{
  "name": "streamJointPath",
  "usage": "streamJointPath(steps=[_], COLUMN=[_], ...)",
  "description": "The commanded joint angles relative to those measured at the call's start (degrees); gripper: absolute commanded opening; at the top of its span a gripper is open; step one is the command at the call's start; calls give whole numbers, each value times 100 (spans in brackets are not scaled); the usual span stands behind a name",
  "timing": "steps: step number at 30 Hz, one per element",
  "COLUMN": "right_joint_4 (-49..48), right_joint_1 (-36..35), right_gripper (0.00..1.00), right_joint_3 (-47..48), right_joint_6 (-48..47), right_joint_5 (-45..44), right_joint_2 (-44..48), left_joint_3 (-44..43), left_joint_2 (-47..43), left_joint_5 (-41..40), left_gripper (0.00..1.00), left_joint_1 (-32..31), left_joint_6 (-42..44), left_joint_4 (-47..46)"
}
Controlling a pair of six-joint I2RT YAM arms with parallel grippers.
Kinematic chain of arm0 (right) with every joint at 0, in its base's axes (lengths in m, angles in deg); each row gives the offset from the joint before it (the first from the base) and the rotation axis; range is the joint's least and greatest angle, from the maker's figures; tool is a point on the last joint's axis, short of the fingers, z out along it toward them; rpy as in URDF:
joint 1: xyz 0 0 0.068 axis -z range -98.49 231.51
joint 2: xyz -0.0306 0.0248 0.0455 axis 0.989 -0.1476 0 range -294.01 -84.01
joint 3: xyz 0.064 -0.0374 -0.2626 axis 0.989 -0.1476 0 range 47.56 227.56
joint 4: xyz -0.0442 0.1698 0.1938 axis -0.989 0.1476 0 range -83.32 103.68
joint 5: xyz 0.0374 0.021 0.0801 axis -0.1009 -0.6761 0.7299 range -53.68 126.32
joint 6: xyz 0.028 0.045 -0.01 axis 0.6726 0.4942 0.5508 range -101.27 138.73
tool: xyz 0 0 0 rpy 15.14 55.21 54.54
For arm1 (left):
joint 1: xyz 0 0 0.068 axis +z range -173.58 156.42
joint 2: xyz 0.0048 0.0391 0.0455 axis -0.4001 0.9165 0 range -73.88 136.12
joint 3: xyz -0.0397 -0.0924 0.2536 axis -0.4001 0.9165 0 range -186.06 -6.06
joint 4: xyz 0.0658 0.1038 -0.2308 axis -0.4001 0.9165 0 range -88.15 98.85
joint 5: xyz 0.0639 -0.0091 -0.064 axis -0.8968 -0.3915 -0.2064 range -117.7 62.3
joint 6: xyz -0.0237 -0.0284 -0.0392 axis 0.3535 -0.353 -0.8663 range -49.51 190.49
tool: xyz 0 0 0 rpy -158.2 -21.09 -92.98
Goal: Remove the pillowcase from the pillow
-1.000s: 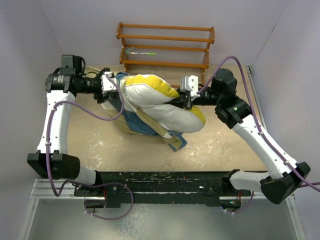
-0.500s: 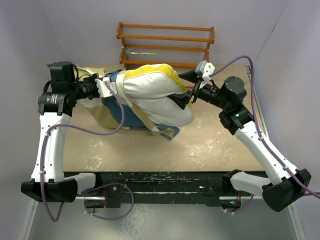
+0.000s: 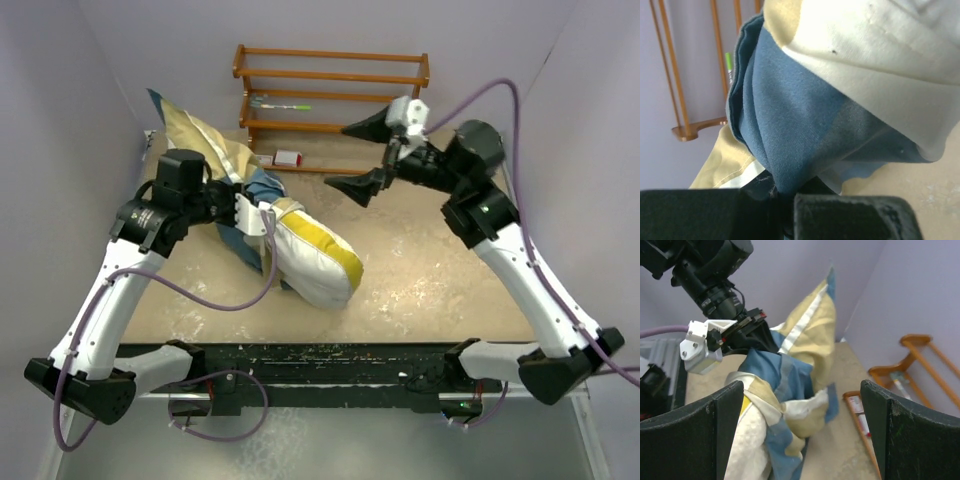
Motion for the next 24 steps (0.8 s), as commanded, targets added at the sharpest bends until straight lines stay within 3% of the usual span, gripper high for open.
streamJointPath(steps=[1, 5, 14, 24], right_joint_4=[1612, 2599, 2956, 1670], right_joint_1=[-628, -945, -998, -994], right_gripper=[100, 100, 100, 100], right_joint_3=[686, 1186, 896, 871], right_joint_6=[-778, -1064, -1018, -593], right_joint_5=[-220, -655, -552, -927], right_joint_2=[-764, -1286, -942, -391], left_joint_3=[-2, -200, -163, -657], left_joint_2=[-62, 177, 343, 791], left_joint_5=[-491, -751, -1337, -2200], left_gripper=[0, 0, 0, 0], left_joint_1=[-416, -460, -462, -463], left_joint_6=[-642, -1061, -1561, -2374], left_joint_4=[-498, -510, -717, -901])
